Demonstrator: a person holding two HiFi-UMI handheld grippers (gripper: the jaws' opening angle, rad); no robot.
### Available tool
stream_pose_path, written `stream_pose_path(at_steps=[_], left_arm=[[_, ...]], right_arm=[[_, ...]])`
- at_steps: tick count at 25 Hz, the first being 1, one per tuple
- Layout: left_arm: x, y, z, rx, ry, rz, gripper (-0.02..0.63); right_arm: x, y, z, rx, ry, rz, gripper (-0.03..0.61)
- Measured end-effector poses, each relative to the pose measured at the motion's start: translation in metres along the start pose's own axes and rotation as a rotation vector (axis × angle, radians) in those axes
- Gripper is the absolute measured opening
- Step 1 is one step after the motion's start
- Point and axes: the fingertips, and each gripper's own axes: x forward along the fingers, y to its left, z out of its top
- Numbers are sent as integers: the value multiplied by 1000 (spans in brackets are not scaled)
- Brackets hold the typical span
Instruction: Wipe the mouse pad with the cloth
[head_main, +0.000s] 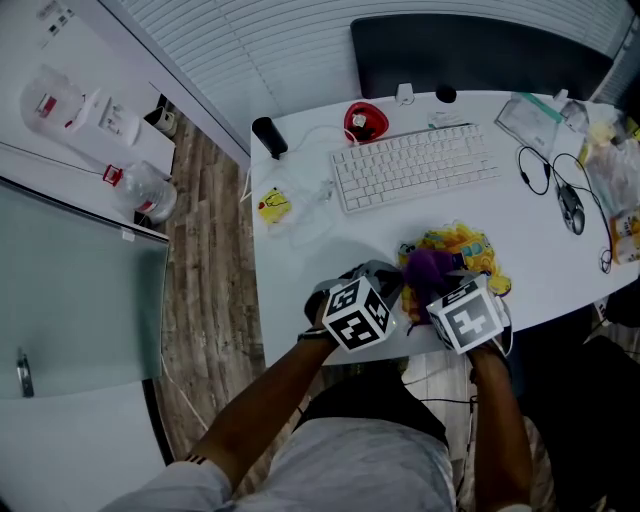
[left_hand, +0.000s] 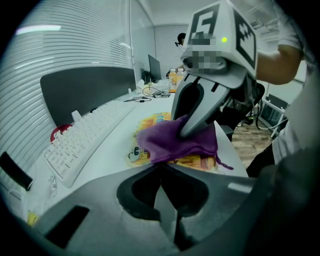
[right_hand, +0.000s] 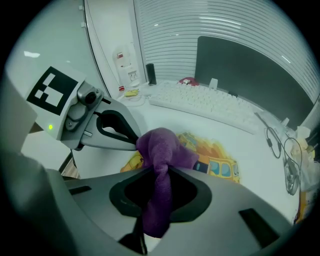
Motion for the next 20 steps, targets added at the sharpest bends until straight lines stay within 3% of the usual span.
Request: stream_pose_path(at_steps=[13, 20], left_arm=[[0, 0, -1, 0, 3, -9, 15], [0, 0, -1, 6, 7, -7, 15]], right_arm=[[-44, -104, -67, 105, 84, -171, 66], [-63, -115, -86, 157, 73, -196, 66]])
